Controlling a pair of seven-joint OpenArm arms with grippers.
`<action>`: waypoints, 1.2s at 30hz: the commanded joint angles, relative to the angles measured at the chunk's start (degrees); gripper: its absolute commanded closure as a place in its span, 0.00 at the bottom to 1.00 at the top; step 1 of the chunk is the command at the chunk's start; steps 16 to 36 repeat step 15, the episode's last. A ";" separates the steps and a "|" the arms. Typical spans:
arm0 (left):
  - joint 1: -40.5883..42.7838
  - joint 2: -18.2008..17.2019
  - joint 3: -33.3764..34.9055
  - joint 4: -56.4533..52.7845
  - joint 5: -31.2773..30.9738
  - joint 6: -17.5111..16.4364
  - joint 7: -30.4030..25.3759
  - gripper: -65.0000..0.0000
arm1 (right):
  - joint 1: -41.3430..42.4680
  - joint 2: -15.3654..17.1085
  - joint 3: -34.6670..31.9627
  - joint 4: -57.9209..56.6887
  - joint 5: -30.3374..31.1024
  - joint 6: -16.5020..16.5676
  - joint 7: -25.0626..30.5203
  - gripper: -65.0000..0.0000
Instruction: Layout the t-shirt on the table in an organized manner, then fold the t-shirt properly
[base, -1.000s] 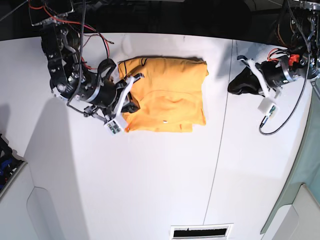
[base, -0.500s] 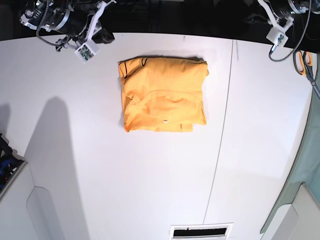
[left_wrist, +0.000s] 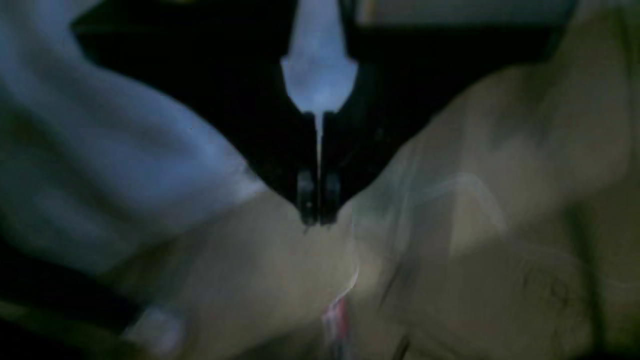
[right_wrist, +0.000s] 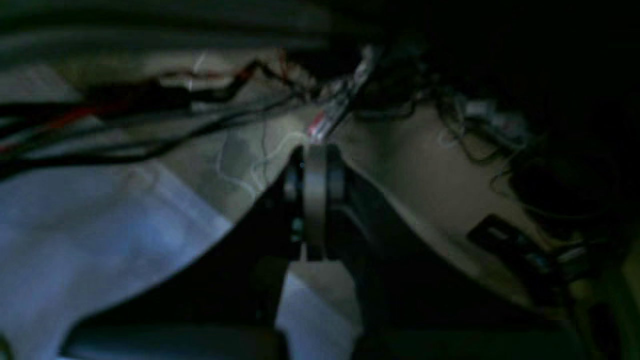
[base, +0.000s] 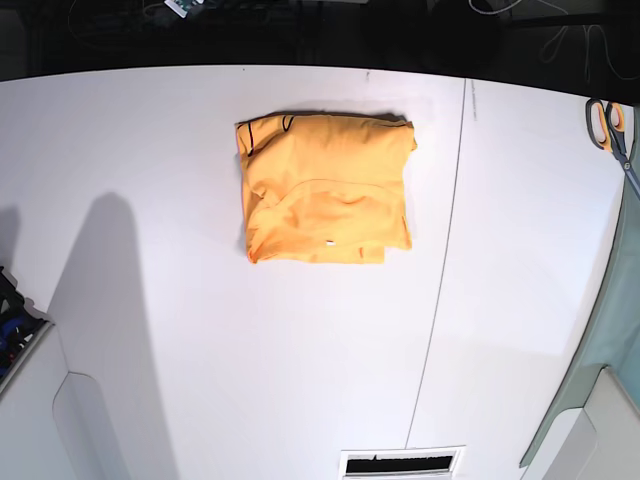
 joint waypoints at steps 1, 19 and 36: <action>-1.01 -0.87 2.05 -2.23 -0.07 0.24 -0.94 0.98 | -0.37 -0.31 0.02 -1.29 -0.59 0.09 0.17 1.00; -23.80 6.29 16.96 -32.74 4.90 0.44 -5.99 0.98 | 20.31 -8.72 0.00 -42.73 -7.43 -2.14 -1.27 1.00; -23.80 6.29 16.96 -32.74 4.90 0.44 -5.99 0.98 | 20.31 -8.72 0.00 -42.73 -7.43 -2.14 -1.27 1.00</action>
